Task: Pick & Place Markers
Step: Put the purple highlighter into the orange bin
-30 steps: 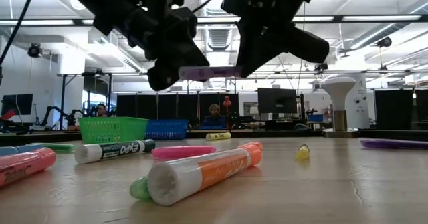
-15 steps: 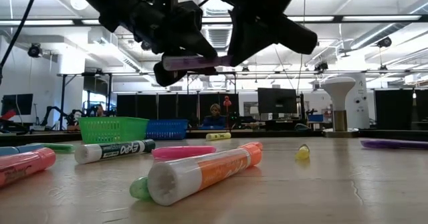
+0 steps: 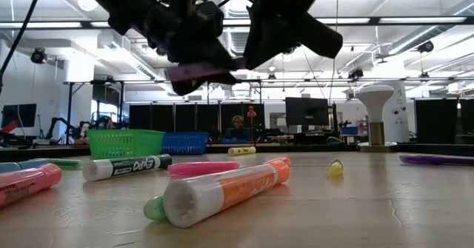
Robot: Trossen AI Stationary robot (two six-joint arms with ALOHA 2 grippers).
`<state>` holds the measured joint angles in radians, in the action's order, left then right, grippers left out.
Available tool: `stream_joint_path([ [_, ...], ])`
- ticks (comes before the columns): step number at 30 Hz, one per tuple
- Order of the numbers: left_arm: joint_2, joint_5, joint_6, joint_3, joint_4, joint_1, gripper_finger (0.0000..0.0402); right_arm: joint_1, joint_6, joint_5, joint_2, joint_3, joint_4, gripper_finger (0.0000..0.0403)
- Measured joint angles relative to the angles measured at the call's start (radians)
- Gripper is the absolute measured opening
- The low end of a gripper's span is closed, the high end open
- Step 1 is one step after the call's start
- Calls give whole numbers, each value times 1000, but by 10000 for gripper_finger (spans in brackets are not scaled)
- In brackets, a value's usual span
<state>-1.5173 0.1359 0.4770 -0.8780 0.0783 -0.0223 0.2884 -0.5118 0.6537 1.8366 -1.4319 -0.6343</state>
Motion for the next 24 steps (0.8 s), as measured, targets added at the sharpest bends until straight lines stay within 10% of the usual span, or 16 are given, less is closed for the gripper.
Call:
stream_joint_path([
  [17, 325, -764, -478, 2, -748, 137, 55, 26, 226, 0, -52, 9, -95, 96],
  [24, 261, -789, -928, 14, -715, 422, 55, 26, 228, 0, -52, 35, -92, 64],
])
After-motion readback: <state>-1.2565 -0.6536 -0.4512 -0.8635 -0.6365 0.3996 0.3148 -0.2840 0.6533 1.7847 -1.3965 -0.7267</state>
